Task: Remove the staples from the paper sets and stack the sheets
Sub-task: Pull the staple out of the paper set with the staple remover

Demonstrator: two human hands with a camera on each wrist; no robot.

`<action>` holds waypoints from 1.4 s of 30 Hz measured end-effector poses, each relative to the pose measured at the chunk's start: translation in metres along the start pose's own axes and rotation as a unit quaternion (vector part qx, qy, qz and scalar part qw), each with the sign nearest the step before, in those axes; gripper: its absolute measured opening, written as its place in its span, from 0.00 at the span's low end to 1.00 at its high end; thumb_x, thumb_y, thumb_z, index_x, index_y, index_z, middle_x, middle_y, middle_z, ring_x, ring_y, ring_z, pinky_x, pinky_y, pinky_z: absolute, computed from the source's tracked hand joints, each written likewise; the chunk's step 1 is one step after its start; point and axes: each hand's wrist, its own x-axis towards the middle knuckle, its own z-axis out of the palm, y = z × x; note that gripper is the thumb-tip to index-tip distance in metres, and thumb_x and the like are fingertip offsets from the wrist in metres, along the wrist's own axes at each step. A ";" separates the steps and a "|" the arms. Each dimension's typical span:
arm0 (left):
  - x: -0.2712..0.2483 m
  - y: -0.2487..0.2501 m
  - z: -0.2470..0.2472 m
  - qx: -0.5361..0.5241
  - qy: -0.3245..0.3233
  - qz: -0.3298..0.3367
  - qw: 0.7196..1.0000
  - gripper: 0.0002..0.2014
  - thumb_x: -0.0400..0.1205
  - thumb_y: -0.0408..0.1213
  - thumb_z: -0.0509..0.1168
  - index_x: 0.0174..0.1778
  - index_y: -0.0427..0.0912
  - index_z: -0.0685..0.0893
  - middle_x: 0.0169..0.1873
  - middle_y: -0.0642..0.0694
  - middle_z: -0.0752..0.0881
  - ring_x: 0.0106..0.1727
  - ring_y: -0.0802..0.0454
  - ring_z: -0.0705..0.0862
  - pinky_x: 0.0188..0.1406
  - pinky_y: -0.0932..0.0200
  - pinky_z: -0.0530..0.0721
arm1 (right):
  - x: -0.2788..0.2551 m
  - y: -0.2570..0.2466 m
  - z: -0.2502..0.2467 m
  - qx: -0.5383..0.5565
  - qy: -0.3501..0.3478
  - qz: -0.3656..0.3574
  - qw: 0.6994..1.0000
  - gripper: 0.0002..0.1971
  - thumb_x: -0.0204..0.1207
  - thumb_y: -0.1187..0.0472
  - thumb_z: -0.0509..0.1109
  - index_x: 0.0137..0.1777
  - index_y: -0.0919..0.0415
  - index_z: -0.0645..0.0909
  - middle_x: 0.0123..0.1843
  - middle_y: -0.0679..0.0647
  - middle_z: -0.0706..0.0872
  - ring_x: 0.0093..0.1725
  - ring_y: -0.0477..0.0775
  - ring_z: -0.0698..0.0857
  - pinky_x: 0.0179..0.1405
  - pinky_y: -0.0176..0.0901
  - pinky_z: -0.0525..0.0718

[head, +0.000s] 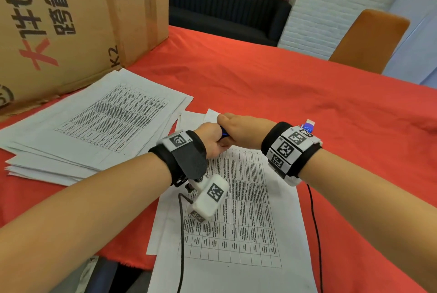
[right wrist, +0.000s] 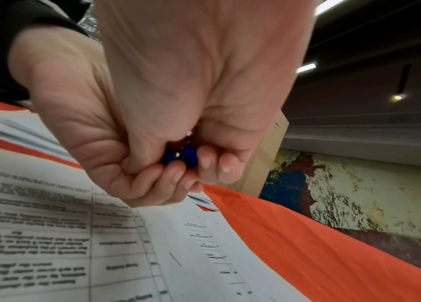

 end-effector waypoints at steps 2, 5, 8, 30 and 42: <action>-0.005 -0.001 0.001 0.019 0.005 0.004 1.000 0.15 0.84 0.23 0.45 0.37 0.36 0.73 0.29 0.41 0.74 0.24 0.49 0.69 0.14 0.68 0.71 | 0.002 -0.002 0.000 0.011 -0.001 0.009 1.000 0.21 0.79 0.50 0.67 0.60 0.66 0.68 0.57 0.59 0.76 0.47 0.62 0.82 0.45 0.56 0.82; -0.005 -0.004 0.001 0.033 0.021 0.015 0.999 0.14 0.85 0.25 0.47 0.38 0.35 0.75 0.31 0.40 0.76 0.26 0.48 0.73 0.18 0.64 0.74 | 0.003 -0.005 0.003 0.035 -0.002 0.018 0.999 0.22 0.77 0.52 0.70 0.60 0.67 0.68 0.56 0.61 0.77 0.46 0.59 0.80 0.46 0.53 0.80; -0.002 -0.009 0.002 0.048 0.048 0.047 0.997 0.13 0.85 0.27 0.50 0.51 0.33 0.80 0.44 0.33 0.83 0.35 0.45 0.79 0.27 0.57 0.78 | 0.005 -0.009 0.005 0.068 -0.005 0.031 0.997 0.25 0.75 0.53 0.74 0.60 0.68 0.67 0.58 0.64 0.77 0.47 0.61 0.81 0.48 0.55 0.82; -0.003 0.024 -0.034 0.011 -0.102 -0.042 0.994 0.18 0.87 0.33 0.47 0.45 0.30 0.81 0.36 0.39 0.82 0.38 0.48 0.81 0.41 0.58 0.82 | -0.020 0.050 -0.007 0.294 0.098 0.097 0.946 0.27 0.68 0.50 0.80 0.66 0.56 0.79 0.54 0.48 0.84 0.52 0.49 0.82 0.48 0.32 0.77; 0.000 0.033 -0.023 0.411 -0.083 0.070 0.905 0.14 0.84 0.21 0.50 0.45 0.31 0.81 0.31 0.41 0.79 0.29 0.55 0.76 0.22 0.70 0.74 | -0.005 0.031 0.022 0.086 -0.040 0.084 0.992 0.20 0.76 0.58 0.73 0.67 0.61 0.78 0.60 0.57 0.83 0.58 0.59 0.82 0.51 0.46 0.79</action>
